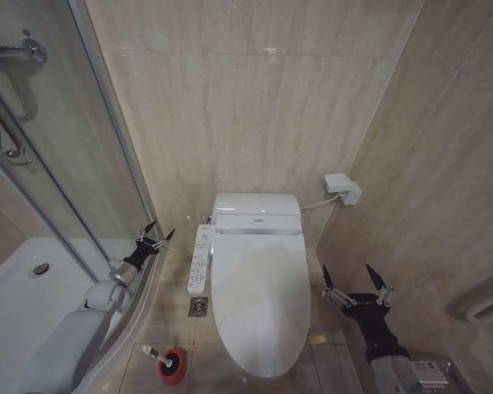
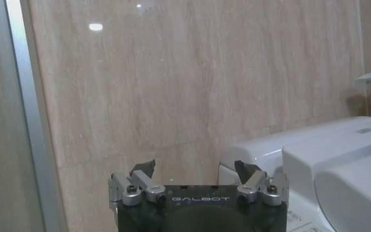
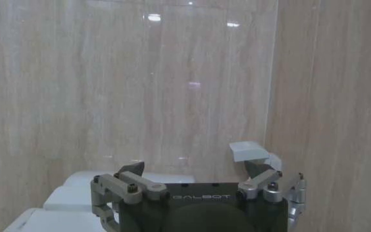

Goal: Open the toilet lid, clean the toilet bowl with a toilet brush, close the toilet lid, and flush.

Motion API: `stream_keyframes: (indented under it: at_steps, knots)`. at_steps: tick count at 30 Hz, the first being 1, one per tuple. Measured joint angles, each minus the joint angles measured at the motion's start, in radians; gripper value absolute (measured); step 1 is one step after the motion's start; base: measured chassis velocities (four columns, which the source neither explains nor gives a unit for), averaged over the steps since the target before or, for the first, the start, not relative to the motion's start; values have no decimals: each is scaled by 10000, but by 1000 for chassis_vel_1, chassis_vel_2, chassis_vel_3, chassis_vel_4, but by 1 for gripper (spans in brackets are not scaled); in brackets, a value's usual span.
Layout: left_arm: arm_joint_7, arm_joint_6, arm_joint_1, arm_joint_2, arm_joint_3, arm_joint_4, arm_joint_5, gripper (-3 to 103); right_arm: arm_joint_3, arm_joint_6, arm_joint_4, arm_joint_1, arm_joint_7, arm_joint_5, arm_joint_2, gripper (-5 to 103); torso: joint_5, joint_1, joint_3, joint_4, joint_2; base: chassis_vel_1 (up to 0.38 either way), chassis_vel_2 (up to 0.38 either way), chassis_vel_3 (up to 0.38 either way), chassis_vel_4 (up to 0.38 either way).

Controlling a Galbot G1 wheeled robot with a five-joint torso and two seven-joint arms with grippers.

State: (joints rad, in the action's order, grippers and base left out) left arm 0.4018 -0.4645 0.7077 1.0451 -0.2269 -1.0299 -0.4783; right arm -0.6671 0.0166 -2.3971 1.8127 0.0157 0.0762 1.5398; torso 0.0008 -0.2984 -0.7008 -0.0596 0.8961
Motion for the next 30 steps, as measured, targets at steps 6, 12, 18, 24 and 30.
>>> stream_keyframes:
  at_steps: [6,12,18,24,30]
  knots:
    - [505,-43,280,-100,-161,-28,18,85,0,0,0,-1,0,0,0,100,-2,-7,-3,1,-2,-69,69,85,-65]
    - [866,-276,311,-276,-187,87,2,85,0,0,0,0,0,0,-1,100,-1,-1,-1,2,-1,0,0,0,0]
    - [1022,-718,55,-396,-130,499,101,82,0,0,0,0,0,0,0,100,-1,2,0,1,0,0,0,0,0]
    - [1039,-863,-114,-448,-35,711,160,82,0,0,0,0,0,0,-1,100,-1,-1,-1,0,-1,0,0,0,0]
    - [1004,-979,-118,-341,-30,868,177,82,0,0,0,0,0,0,0,100,-2,0,-1,1,-1,0,0,0,0]
